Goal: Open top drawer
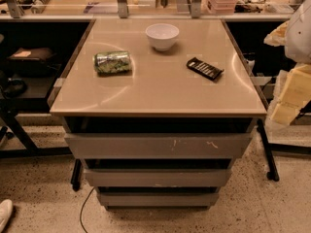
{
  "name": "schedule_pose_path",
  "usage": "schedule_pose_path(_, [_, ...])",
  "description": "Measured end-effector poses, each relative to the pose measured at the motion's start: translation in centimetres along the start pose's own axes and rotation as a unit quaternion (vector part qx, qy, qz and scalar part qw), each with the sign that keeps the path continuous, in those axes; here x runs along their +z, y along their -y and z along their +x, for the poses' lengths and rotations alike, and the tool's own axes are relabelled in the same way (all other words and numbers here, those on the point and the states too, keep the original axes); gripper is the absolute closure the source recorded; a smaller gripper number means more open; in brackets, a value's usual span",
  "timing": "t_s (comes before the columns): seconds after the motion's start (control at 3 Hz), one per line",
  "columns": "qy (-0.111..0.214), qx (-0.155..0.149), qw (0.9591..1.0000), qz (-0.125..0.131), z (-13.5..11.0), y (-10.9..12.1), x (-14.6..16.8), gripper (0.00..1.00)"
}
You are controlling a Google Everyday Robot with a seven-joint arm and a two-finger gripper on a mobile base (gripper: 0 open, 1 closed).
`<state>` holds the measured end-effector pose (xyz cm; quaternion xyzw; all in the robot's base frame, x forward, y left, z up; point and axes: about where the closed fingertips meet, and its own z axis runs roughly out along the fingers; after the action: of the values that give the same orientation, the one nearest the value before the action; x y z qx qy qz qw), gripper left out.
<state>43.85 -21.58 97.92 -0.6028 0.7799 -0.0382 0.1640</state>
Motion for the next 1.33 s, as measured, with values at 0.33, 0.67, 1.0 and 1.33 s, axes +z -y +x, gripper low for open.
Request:
schedule_pose_path(0.33, [0.000,0.000,1.0000,0.000,0.0,0.0,0.0,0.00])
schedule_pose_path(0.67, [-0.006,-0.004,1.0000,0.001,0.1,-0.7,1.2,0.00])
schedule_pose_path(1.0, [0.015,-0.014,0.9996,-0.019,0.9,-2.6,5.7,0.00])
schedule_pose_path(1.33, [0.052,-0.030,0.9976,-0.033,1.9,-5.0,11.0,0.00])
